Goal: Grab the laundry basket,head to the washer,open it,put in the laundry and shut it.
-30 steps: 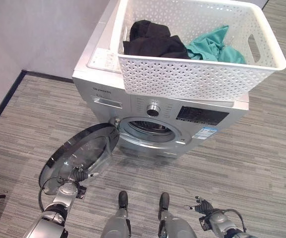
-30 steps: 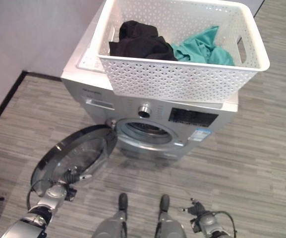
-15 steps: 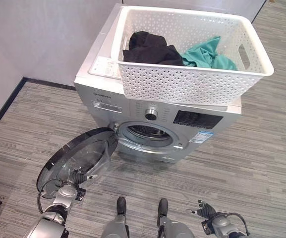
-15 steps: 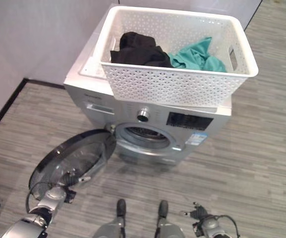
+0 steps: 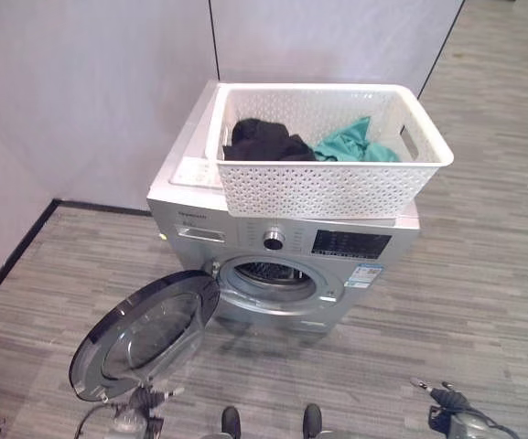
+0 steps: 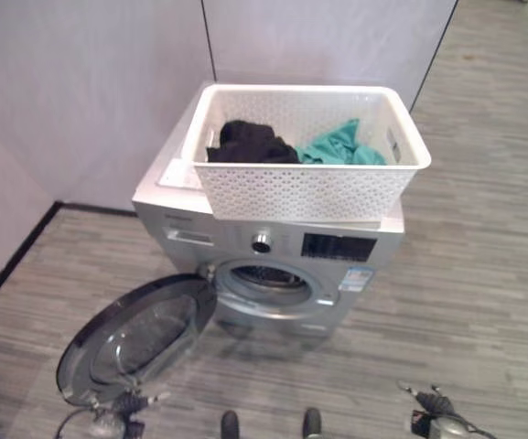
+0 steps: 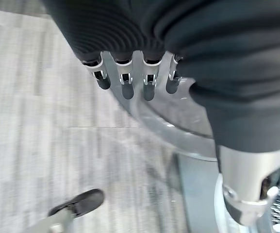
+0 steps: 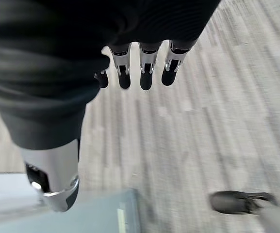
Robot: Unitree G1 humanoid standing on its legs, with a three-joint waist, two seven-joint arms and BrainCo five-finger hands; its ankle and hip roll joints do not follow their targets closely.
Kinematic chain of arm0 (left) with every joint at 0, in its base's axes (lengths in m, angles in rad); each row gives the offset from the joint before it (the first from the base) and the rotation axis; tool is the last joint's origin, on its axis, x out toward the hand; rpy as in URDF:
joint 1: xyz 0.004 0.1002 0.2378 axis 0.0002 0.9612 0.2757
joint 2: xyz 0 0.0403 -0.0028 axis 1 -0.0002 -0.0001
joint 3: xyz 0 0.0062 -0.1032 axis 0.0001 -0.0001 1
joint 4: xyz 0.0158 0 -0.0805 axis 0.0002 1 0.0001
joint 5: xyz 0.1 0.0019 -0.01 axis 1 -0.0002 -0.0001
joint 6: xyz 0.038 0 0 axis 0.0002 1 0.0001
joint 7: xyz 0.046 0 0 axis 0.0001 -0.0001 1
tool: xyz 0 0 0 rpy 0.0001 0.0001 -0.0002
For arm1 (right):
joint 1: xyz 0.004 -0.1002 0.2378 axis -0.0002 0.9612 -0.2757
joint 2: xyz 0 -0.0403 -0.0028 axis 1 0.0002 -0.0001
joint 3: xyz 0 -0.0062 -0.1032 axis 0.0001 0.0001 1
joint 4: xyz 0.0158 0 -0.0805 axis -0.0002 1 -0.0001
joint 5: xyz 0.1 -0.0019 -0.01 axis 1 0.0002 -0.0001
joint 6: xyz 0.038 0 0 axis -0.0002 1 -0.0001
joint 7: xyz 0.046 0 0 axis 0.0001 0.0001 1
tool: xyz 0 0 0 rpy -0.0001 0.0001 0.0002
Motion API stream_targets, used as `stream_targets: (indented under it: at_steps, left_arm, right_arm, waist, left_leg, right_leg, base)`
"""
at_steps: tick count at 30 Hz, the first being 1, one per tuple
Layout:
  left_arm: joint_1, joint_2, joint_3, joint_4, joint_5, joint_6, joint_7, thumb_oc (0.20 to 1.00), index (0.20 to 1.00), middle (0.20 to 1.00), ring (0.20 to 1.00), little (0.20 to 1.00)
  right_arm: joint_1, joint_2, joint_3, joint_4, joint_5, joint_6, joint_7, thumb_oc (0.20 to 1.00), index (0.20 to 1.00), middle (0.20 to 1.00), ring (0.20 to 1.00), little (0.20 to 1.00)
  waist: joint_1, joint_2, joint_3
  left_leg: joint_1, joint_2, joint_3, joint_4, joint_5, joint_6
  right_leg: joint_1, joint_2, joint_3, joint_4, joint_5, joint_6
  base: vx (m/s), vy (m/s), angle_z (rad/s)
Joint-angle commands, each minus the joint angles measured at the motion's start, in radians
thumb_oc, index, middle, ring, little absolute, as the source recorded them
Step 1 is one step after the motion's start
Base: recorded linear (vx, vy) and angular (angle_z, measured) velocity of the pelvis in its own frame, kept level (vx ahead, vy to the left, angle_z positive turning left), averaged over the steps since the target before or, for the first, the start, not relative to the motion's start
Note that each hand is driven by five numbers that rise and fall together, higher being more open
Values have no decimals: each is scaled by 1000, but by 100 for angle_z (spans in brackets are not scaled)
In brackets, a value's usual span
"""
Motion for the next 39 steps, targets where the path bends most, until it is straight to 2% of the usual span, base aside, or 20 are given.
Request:
stream_targets:
  at_steps: [1,3,5,7,8,9,12,13,14,16,17,18,19,21,22,24,28,31,35,39]
  left_arm:
    - [-18,-17,47,85,24,-14,-8,1000,1000,1000,1000,1000]
    - [7,-28,67,84,16,-11,-7,1000,1000,1000,1000,1000]
    - [16,-39,76,77,8,-7,-2,1000,1000,1000,1000,1000]
    - [31,-51,77,74,18,3,14,1000,1000,1000,1000,1000]
    - [31,-51,77,73,18,3,14,1000,1000,1000,1000,1000]
    - [43,-55,70,82,54,18,31,1000,1000,1000,1000,1000]
    - [36,-45,58,78,73,19,34,1000,1000,1000,1000,1000]
    - [36,-45,58,78,74,19,34,1000,1000,1000,1000,1000]
    - [39,-36,63,69,75,15,34,1000,1000,1000,1000,1000]
    - [38,-37,63,67,77,16,35,1000,1000,1000,1000,1000]
    - [34,-29,62,57,75,18,37,1000,1000,1000,1000,1000]
    - [34,-29,62,57,75,18,37,1000,1000,1000,1000,1000]
    - [31,-22,50,51,70,17,32,1000,1000,1000,1000,1000]
    - [27,-14,31,51,65,17,21,1000,1000,1000,1000,1000]
    - [26,-17,33,52,65,17,21,1000,1000,1000,1000,1000]
    - [29,-10,20,72,64,22,10,1000,1000,1000,1000,1000]
    - [55,-7,7,67,23,17,-29,1000,1000,1000,1000,1000]
    - [62,-16,-14,57,7,10,-50,1000,1000,1000,1000,1000]
    - [65,-24,-37,58,-20,10,-77,1000,1000,1000,1000,1000]
    - [73,-24,-44,73,-40,16,-90,1000,1000,1000,1000,1000]
  right_arm:
    - [-35,-68,-100,-140,103,-68,-73,1000,1000,1000,1000,1000]
    - [-3,-84,-153,-355,102,-107,-127,1000,1000,1000,1000,1000]
    - [19,-83,-207,-595,71,-165,-223,1000,1000,1000,1000,1000]
    - [26,-64,-274,-762,26,-223,-343,1000,1000,1000,1000,1000]
    - [28,-60,-276,-769,22,-220,-347,1000,1000,1000,1000,1000]
    - [-3,-67,-337,-1011,-102,-249,-472,1000,1000,1000,1000,1000]
    - [-68,-142,-334,-1130,-204,-219,-505,1000,1000,1000,1000,1000]
    - [-68,-142,-334,-1131,-205,-218,-505,1000,1000,1000,1000,1000]
    - [-127,-193,-312,-1192,-255,-205,-504,1000,1000,1000,1000,1000]
    - [-158,-198,-293,-1230,-276,-194,-509,1000,1000,1000,1000,1000]
    - [-214,-226,-249,-1268,-279,-184,-487,1000,1000,1000,1000,1000]
    - [-215,-226,-248,-1267,-279,-184,-487,1000,1000,1000,1000,1000]
    - [-265,-282,-208,-1261,-268,-177,-457,1000,1000,1000,1000,1000]
    - [-329,-367,-145,-1235,-282,-147,-415,1000,1000,1000,1000,1000]
    - [-337,-370,-139,-1229,-280,-148,-415,1000,1000,1000,1000,1000]
    - [-486,-489,51,-1165,-234,-113,-274,1000,1000,1000,1000,1000]
    - [-693,-576,322,-1058,-195,-68,-101,1000,1000,1000,1000,1000]
    - [-893,-582,554,-906,-230,-41,-26,1000,1000,1000,1000,1000]
    - [-1135,-485,813,-620,-268,12,67,1000,1000,1000,1000,1000]
    - [-1236,-414,920,-429,-308,52,126,1000,1000,1000,1000,1000]
  waist:
    - [25,0,-5]
    - [11,11,-3]
    - [-6,25,12]
    - [-17,36,16]
    - [-16,36,16]
    - [-13,43,5]
    - [-1,28,-7]
    - [-3,29,-5]
    - [17,12,-10]
    - [23,8,-13]
    - [34,-19,-16]
    - [33,-18,-15]
    - [45,-47,-33]
    - [56,-75,-44]
    - [53,-73,-44]
    - [53,-93,-62]
    - [72,-107,-83]
    - [74,-116,-86]
    - [87,-125,-85]
    - [87,-130,-84]
  left_leg:
    - [38,-31,-60,19,-94,25]
    - [58,-44,-83,22,-96,42]
    - [76,-56,-108,28,-98,66]
    - [96,-71,-136,53,-121,83]
    - [92,-70,-135,55,-119,82]
    - [96,-80,-169,89,-139,91]
    - [98,-95,-215,120,-168,84]
    - [99,-94,-216,121,-169,85]
    - [103,-103,-236,131,-179,77]
    - [110,-105,-246,138,-192,77]
    - [115,-120,-264,146,-196,69]
    - [116,-120,-265,146,-196,69]
    - [120,-125,-305,142,-196,59]
    - [128,-118,-342,134,-187,45]
    - [129,-118,-343,132,-186,45]
    - [145,-83,-367,106,-173,26]
    - [161,-31,-379,70,-162,4]
    - [155,-9,-391,58,-150,-7]
    - [148,13,-382,39,-131,-18]
    - [136,28,-382,25,-116,-30]
  right_leg:
    - [-28,-142,45,184,-59,125]
    - [-63,-136,81,321,-48,118]
    - [-123,-93,152,487,-41,94]
    - [-151,-54,184,584,-61,77]
    - [-154,-53,185,583,-57,76]
    - [-176,-47,192,519,-75,57]
    - [-160,-55,220,318,-64,70]
    - [-155,-55,218,312,-61,70]
    - [-166,-81,232,207,12,91]
    - [-165,-87,234,165,35,99]
    - [-155,-95,247,119,53,103]
    - [-154,-96,246,118,54,103]
    - [-135,-74,300,137,37,109]
    - [-132,-58,321,175,27,110]
    - [-134,-58,321,179,25,110]
    - [-125,-37,286,191,0,94]
    - [-89,-13,227,166,-26,78]
    - [-78,-4,201,147,-28,68]
    - [-64,3,180,116,-26,59]
    - [-59,7,162,105,-31,51]
  base:
    - [37,163,-5]
    - [22,194,-5]
    - [13,164,-3]
    - [55,98,7]
    - [100,29,75]
    - [117,-25,84]
    - [134,-65,55]
    - [92,-108,35]
    - [78,-71,41]
    - [127,-79,39]
    - [92,-72,35]
    - [111,-118,45]
    - [107,-107,48]
    - [95,-118,72]
    - [54,-146,74]
    - [62,-183,29]
    - [67,-137,14]
    - [26,-86,17]
    - [10,-31,14]
    - [18,-10,5]
